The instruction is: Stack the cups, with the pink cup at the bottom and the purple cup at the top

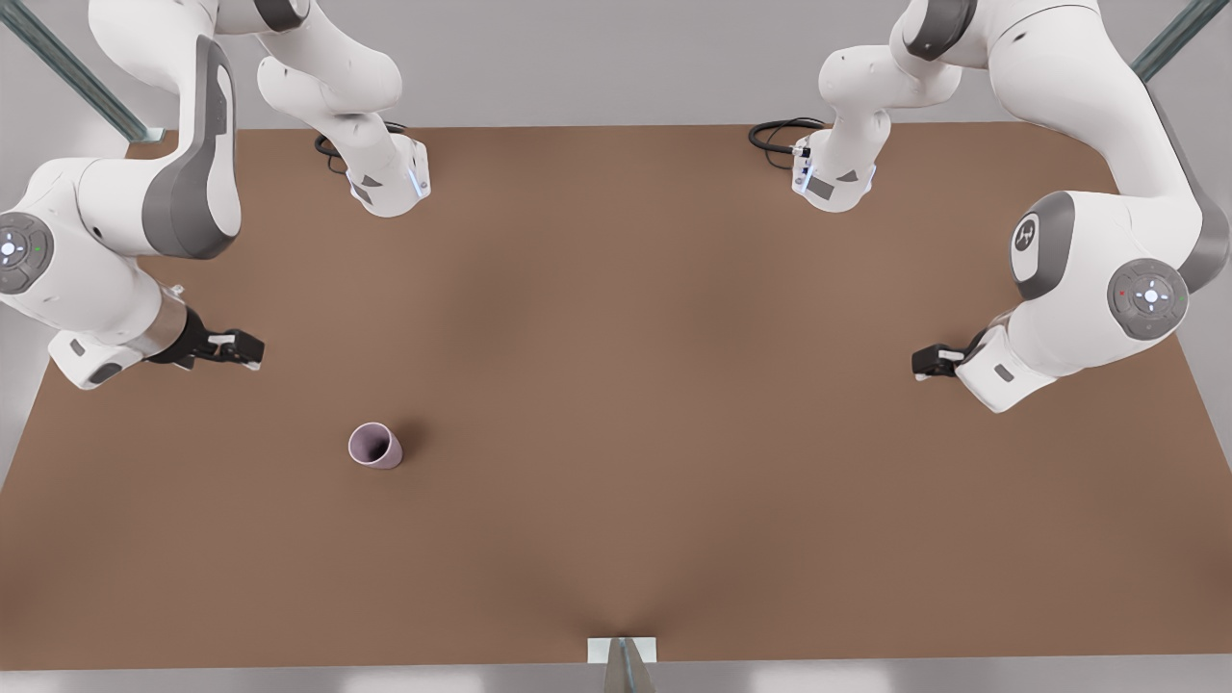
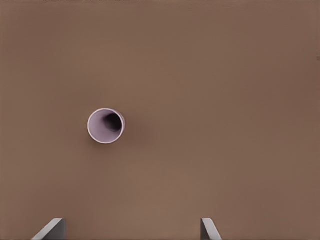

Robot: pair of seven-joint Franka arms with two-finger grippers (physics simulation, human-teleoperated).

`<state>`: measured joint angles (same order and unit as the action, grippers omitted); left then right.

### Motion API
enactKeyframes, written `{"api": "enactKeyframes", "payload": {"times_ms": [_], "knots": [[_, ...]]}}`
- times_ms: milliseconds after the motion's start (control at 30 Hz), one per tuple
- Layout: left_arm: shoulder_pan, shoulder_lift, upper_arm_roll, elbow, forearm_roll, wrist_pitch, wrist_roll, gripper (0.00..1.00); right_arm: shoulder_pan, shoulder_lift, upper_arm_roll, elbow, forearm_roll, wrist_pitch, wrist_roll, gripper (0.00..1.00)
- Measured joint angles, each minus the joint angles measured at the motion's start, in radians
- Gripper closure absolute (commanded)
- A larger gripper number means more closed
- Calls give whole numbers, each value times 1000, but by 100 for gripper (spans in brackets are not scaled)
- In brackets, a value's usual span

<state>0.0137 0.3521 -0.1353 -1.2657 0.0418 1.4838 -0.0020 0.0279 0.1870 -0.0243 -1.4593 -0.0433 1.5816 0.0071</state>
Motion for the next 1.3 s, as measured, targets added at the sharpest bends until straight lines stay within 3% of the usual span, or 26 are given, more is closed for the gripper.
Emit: {"api": "enactKeyframes", "payload": {"times_ms": [233,533,833,1133,1300], "knots": [[0,-2,5,-5,0,13,-1,0,26,139,-4,19,10,35,0,0],[1,12,8,-13,0,19,-2,0,47,346,-21,-63,57,310,-1,0],[6,28,13,-14,0,17,-2,0,63,372,-13,-180,120,561,-25,0],[8,33,13,-16,-1,8,-2,0,44,394,-20,-190,132,640,-67,0],[8,34,19,-16,-1,2,-2,0,45,353,-18,-309,132,670,-88,0]]}}
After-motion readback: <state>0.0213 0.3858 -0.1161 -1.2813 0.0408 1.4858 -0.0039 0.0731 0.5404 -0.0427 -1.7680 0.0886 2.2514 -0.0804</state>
